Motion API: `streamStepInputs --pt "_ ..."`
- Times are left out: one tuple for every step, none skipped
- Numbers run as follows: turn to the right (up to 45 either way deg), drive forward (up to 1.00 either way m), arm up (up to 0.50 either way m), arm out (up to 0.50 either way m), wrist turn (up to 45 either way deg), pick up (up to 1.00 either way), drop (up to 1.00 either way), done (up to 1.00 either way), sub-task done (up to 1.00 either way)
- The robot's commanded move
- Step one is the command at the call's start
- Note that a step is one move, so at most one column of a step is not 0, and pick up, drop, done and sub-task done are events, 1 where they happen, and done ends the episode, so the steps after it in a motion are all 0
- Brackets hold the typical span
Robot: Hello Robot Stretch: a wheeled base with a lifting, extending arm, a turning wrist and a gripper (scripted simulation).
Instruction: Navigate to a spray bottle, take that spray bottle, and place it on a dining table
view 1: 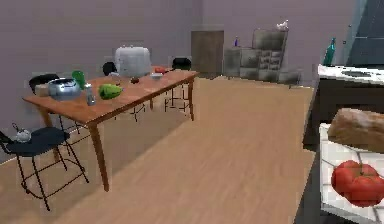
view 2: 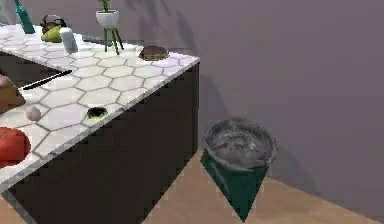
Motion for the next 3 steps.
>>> streamStepInputs --pt "-33.0 0.00 0.00 0.00 0.0 0.00 0.00 0.00 0.00" --pt "0.0 0.30 0.00 0.00 0.0 0.00 0.00 0.00 0.00" --pt "45.0 0.00 0.00 0.00 0.0 0.00 0.00 0.00 0.00"
